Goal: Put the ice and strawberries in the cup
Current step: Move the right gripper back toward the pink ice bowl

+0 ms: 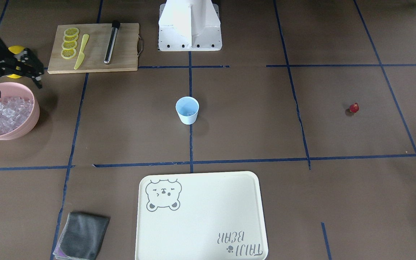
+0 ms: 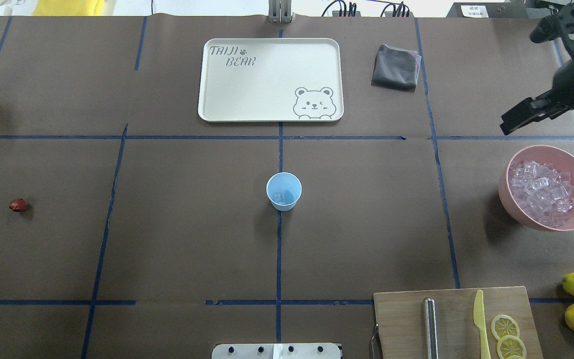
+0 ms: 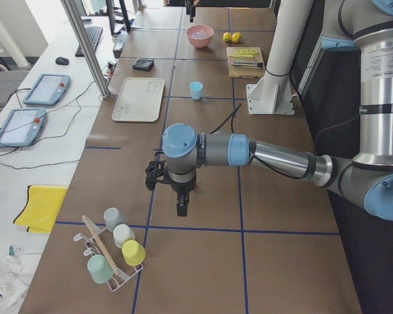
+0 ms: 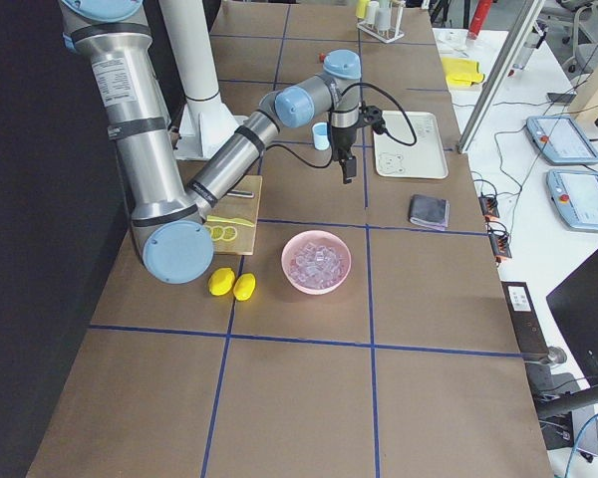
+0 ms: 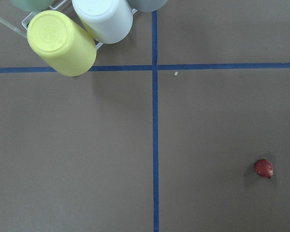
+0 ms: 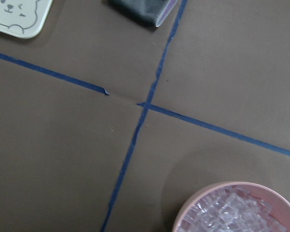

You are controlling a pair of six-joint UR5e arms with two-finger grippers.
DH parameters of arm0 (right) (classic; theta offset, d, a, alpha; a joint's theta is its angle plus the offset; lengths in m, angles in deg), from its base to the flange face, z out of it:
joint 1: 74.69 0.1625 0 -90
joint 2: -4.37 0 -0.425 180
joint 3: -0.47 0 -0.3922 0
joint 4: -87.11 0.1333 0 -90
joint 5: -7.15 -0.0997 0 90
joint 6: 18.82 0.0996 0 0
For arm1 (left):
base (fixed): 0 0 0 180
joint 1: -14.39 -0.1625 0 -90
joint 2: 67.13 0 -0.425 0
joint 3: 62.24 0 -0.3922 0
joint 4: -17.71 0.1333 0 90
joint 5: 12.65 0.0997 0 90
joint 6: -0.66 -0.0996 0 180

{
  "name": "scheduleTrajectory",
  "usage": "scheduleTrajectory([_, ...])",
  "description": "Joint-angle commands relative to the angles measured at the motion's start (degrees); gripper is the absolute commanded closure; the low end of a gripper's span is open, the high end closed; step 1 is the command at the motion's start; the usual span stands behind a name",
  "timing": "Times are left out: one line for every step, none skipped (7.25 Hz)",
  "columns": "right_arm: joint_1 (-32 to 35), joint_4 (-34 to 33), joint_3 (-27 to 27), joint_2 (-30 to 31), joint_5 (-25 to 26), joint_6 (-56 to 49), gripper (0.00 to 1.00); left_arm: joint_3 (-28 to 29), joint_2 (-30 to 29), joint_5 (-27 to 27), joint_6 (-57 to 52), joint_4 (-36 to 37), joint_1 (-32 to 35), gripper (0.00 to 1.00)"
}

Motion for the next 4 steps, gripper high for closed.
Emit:
scheduleTrajectory([4.4,12.0,-0.6,13.8,-1.9,-8.9,0.0,-2.2,0.1,0.0,0.0,2.4,0.0,0.0])
scheduleTrajectory([4.4,18.7,-3.2,17.1,-1.9,-8.6,0.0,-2.1,0.1,0.0,0.0,2.4,0.0,0.0])
scheduleTrajectory([4.4,24.2,-8.0,17.9,-1.9,-8.2,0.01,-2.1,0.1,0.0,0.0,2.4,0.0,0.0])
scheduleTrajectory([4.2,27.1,-11.8,17.3,-1.7,-7.5,0.01,-2.1,0.1,0.0,0.0,2.4,-0.1,0.0])
